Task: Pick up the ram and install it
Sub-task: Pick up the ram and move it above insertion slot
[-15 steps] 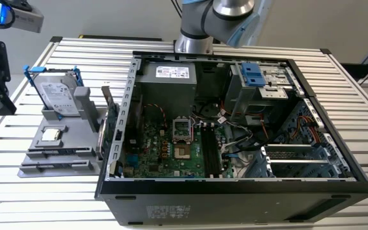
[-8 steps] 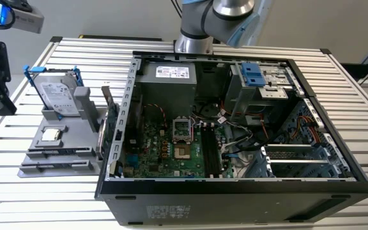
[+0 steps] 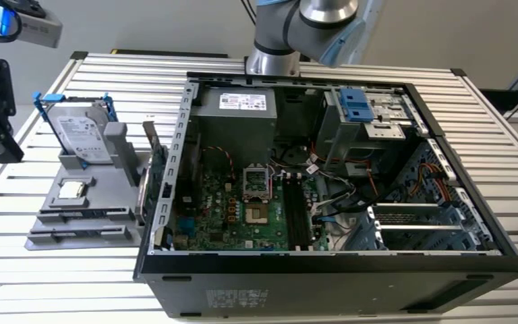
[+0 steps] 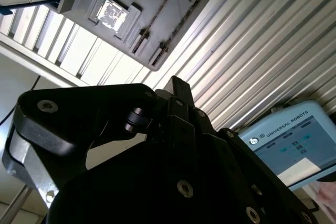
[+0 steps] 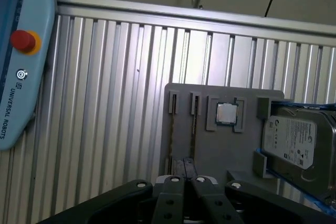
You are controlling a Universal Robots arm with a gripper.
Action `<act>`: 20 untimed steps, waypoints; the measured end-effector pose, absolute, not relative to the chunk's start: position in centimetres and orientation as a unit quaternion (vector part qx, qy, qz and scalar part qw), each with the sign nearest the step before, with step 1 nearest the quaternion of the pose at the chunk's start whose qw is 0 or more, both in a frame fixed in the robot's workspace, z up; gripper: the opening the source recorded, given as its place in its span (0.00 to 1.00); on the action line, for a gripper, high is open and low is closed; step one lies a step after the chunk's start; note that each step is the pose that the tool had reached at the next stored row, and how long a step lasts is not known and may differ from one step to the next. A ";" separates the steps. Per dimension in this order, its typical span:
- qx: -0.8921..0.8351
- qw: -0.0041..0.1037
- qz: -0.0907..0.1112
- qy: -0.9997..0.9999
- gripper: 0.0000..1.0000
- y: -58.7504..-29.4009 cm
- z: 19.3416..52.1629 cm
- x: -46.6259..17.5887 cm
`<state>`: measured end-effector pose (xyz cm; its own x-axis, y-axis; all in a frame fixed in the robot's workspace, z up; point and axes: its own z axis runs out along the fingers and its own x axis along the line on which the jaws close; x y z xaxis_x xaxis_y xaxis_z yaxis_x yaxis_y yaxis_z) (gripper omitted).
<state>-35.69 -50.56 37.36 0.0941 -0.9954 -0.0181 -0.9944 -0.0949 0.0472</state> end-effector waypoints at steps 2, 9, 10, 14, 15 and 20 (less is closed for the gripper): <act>0.739 0.011 -0.023 -0.673 0.00 -50.6 37.3 -35.7; 0.737 0.011 -0.023 -0.676 0.00 -50.6 37.2 -35.7; 0.737 0.011 -0.023 -0.676 0.00 -50.6 37.2 -35.7; 0.736 0.011 -0.023 -0.676 0.00 -50.6 37.2 -35.7; 0.736 0.011 -0.023 -0.677 0.00 -50.6 37.2 -35.7; 0.735 0.011 -0.023 -0.678 0.00 -50.6 37.1 -35.7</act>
